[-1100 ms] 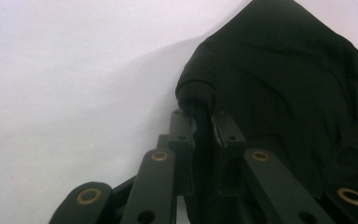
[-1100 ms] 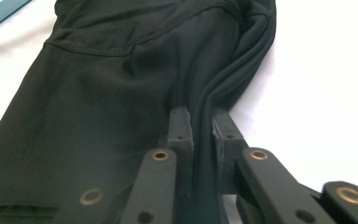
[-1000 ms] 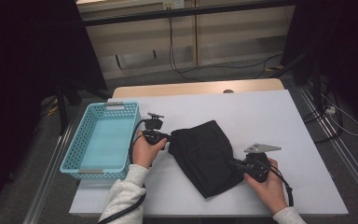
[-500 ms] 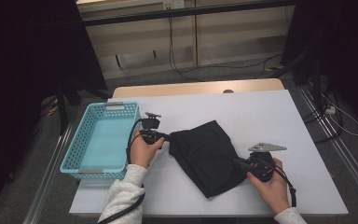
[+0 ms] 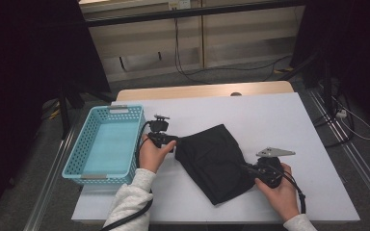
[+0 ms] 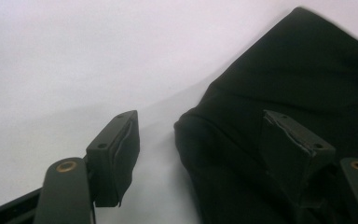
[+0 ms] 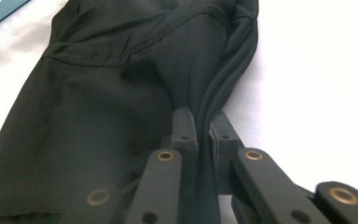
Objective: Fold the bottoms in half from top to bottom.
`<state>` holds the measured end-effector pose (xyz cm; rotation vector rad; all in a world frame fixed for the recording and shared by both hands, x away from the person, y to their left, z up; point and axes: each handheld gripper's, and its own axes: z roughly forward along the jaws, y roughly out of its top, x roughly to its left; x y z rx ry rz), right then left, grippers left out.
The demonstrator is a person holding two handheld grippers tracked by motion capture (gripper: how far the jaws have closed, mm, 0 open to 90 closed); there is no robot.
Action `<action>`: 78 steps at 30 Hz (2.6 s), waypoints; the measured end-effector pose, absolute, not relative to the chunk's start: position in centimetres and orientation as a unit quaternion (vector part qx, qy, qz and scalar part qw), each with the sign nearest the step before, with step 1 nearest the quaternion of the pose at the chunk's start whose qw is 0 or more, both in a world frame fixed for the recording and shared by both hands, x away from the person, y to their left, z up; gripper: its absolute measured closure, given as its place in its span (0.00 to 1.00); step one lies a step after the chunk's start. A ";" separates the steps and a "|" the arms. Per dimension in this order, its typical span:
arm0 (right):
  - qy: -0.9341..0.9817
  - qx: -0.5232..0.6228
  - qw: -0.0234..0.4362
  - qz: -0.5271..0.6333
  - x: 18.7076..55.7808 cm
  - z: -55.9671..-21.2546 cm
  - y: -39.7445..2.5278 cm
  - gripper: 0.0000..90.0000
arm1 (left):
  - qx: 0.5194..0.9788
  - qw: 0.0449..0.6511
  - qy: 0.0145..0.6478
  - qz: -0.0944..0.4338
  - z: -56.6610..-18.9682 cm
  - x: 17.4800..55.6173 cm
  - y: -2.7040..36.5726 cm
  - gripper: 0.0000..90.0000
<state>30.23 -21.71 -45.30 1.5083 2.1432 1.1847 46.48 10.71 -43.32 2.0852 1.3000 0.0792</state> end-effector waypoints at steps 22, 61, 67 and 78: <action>0.738 0.520 0.142 0.407 30.0 -45.4 -21.4 0.94 | 0.826 0.260 0.500 0.003 -43.1 46.1 8.7 0.86; 0.740 0.498 0.160 0.423 29.0 -44.3 -18.1 0.94 | 0.831 0.192 0.521 -0.012 -38.9 49.4 9.3 0.88; 0.741 0.495 0.159 0.425 28.9 -44.2 -17.7 0.93 | 0.831 0.194 0.521 -0.010 -38.3 49.5 9.2 0.88; 0.739 0.491 0.162 0.433 28.8 -44.1 -17.2 0.93 | 0.827 0.201 0.525 -0.008 -37.4 49.8 9.3 0.89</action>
